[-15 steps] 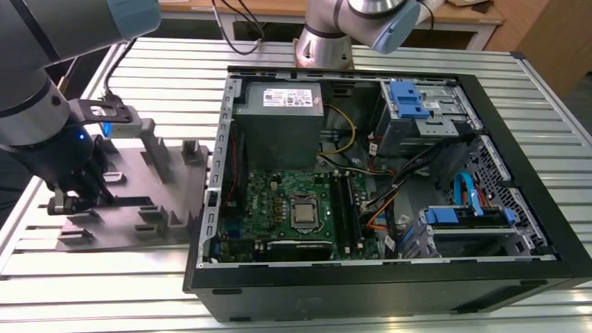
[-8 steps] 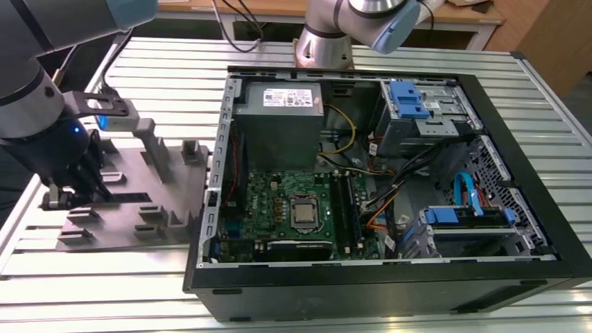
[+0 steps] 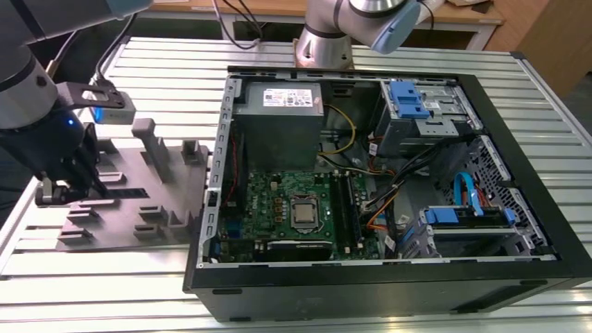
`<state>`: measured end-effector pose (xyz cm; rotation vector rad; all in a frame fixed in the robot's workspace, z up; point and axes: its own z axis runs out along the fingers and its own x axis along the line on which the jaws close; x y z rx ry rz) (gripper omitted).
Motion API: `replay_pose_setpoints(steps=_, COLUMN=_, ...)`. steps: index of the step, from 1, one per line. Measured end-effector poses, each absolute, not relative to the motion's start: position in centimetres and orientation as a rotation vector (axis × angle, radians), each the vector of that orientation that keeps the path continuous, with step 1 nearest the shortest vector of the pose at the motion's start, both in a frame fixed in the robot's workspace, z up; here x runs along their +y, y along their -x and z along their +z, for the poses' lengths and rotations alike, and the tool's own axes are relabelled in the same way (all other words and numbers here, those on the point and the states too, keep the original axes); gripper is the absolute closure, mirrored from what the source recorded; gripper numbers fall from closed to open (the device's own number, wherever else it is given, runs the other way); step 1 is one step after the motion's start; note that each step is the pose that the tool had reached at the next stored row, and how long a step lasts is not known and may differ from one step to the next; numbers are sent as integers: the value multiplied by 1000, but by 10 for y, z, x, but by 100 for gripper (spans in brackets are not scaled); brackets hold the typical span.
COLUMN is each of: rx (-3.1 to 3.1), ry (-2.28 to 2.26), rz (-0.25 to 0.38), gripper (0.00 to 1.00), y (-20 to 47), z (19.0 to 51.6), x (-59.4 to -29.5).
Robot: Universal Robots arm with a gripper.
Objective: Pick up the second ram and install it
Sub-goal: 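Pick up the second ram and move it above second insertion slot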
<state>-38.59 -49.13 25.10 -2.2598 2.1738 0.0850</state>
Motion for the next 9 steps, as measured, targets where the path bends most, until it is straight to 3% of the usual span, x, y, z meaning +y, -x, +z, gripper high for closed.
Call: replay_pose_setpoints(steps=9, rx=2174, ry=2260, rz=85, gripper=86, y=386, z=266, x=-491)
